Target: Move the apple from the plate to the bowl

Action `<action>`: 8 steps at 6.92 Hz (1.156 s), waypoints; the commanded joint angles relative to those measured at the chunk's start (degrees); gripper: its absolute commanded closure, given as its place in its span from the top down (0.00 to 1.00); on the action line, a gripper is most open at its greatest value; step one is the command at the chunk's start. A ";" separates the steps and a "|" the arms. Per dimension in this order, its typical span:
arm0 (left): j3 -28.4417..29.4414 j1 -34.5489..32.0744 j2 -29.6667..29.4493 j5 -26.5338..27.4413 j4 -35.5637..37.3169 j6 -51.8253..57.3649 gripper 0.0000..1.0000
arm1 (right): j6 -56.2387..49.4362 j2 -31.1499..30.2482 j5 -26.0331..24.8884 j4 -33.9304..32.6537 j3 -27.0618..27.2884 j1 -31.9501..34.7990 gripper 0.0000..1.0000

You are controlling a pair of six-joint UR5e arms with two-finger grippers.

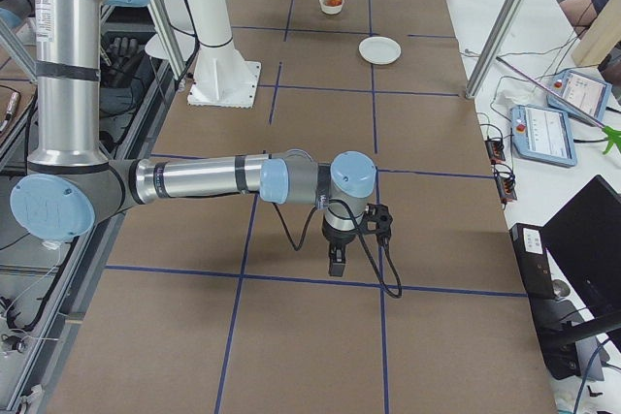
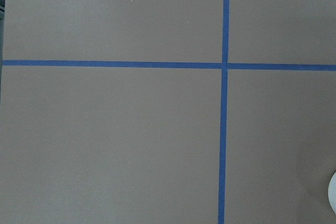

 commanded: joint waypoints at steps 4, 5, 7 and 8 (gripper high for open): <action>0.96 0.41 0.06 -1.27 0.16 6.53 1.00 | 0.00 0.00 0.00 0.00 0.00 0.00 1.00; 1.05 0.41 0.24 -1.27 0.51 6.64 1.00 | 0.00 0.00 0.00 0.00 0.00 0.00 1.00; 0.97 0.41 0.59 -2.58 0.68 6.99 1.00 | 0.00 0.00 0.00 0.00 0.09 0.00 1.00; 1.05 0.41 0.59 -2.76 1.12 7.17 1.00 | 0.00 0.00 0.00 0.00 0.00 0.00 1.00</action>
